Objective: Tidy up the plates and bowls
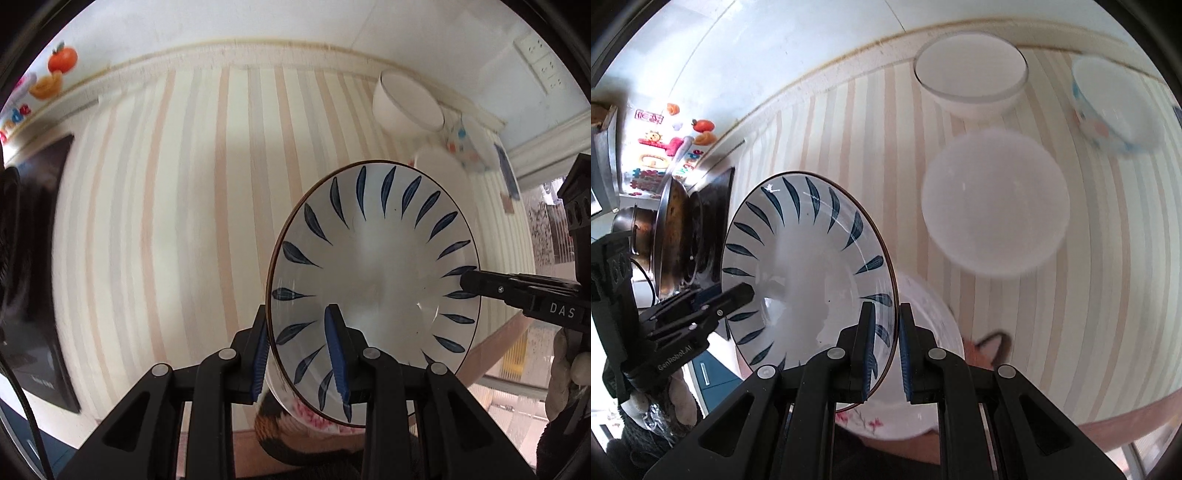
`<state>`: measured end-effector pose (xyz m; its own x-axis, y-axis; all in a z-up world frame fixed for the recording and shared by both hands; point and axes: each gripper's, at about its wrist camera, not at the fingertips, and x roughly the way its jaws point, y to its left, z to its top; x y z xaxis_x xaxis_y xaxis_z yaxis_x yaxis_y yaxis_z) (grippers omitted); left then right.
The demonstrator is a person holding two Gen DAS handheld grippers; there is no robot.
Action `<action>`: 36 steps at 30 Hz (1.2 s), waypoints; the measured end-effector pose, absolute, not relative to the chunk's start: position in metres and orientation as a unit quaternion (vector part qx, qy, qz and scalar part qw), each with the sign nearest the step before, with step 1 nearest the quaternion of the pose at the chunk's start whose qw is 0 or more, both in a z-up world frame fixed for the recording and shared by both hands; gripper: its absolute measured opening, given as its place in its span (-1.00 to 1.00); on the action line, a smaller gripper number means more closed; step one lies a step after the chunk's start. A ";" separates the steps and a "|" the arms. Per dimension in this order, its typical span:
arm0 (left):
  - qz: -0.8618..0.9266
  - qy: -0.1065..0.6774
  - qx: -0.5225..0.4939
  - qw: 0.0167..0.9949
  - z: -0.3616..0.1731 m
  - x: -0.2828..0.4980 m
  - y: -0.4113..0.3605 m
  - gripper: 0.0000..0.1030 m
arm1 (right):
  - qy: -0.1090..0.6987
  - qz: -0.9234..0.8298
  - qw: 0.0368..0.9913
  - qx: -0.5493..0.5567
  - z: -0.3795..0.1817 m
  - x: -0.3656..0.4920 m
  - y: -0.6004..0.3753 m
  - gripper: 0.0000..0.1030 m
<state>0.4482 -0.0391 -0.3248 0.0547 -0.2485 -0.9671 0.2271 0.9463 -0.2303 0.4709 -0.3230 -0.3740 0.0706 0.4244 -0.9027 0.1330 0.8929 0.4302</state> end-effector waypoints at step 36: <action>-0.099 0.694 0.000 0.713 -0.375 0.417 -0.066 -0.49 | 0.672 0.121 0.685 0.255 -0.442 0.407 -0.343 -0.68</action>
<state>0.4169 -0.0661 -0.3754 0.0178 -0.1408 -0.9899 0.1407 0.9805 -0.1369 0.4071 -0.3434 -0.4425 0.0688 0.5086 -0.8582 0.1774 0.8403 0.5122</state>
